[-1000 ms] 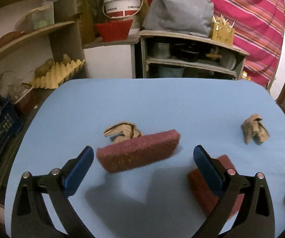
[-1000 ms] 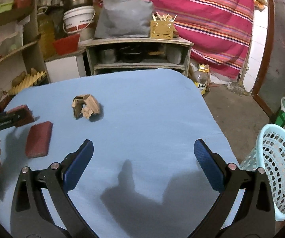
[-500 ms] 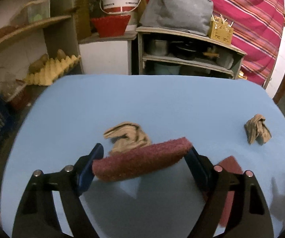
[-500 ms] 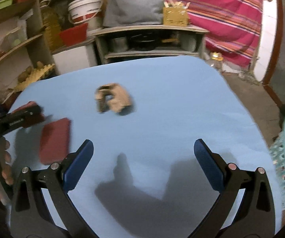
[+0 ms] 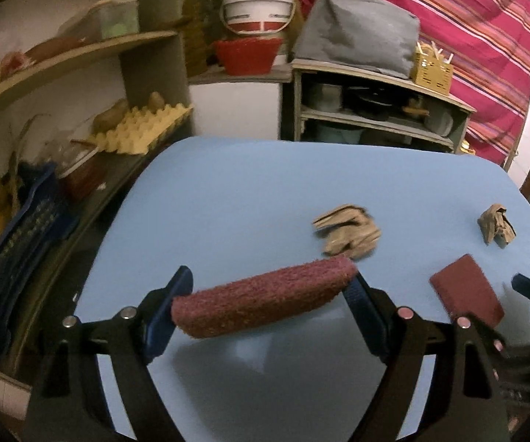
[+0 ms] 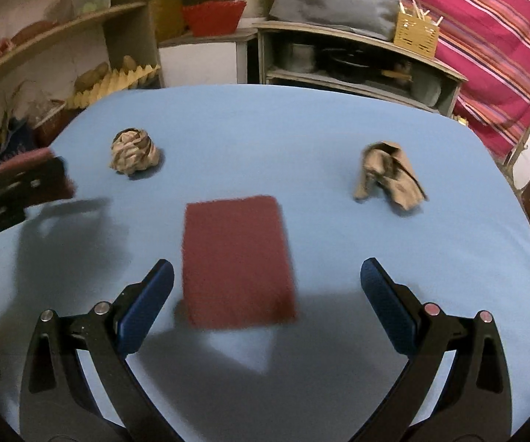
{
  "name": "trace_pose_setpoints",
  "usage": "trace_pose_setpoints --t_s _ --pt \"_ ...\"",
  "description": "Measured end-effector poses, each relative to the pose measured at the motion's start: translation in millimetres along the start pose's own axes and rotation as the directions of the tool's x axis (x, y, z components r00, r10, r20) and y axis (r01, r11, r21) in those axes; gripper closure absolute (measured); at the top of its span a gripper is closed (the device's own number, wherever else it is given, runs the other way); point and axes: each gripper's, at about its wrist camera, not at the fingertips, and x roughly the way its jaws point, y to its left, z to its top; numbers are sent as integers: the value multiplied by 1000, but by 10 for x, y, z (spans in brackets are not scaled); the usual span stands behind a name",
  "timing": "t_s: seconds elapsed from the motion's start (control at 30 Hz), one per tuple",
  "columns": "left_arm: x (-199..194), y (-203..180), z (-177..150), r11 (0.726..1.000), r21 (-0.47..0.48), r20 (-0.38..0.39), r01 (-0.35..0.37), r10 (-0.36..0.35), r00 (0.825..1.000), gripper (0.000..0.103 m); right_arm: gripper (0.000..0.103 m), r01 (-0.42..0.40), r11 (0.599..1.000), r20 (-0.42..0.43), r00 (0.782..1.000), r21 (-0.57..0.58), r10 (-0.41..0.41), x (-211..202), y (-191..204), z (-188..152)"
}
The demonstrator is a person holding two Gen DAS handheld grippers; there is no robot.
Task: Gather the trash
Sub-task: 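Grasp a maroon sponge with the left tool while the right tool grasps the other sponge, then carry both maroon sponges in the left and right tools over the basket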
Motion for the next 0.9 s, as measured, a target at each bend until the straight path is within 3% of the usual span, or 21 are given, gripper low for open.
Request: trace_pose_setpoints --t_s 0.1,0.17,0.27,0.57,0.9 --pt "-56 107 -42 1000 3 -2 -15 15 1000 22 6 -4 1000 -23 1000 -18 4 86 82 40" --pt "-93 170 -73 1000 10 0 -29 29 1000 22 27 3 1000 -33 999 -27 -4 114 105 53" --pt "-117 234 -101 999 4 -6 -32 32 999 22 39 -25 999 -31 999 -29 24 106 108 41" --pt "-232 47 -43 1000 2 15 -16 16 1000 22 39 -38 999 23 999 -6 38 -186 -137 -5" --pt "-478 -679 -10 997 65 66 47 -51 996 22 39 -2 999 104 995 54 -4 -730 -825 -134"
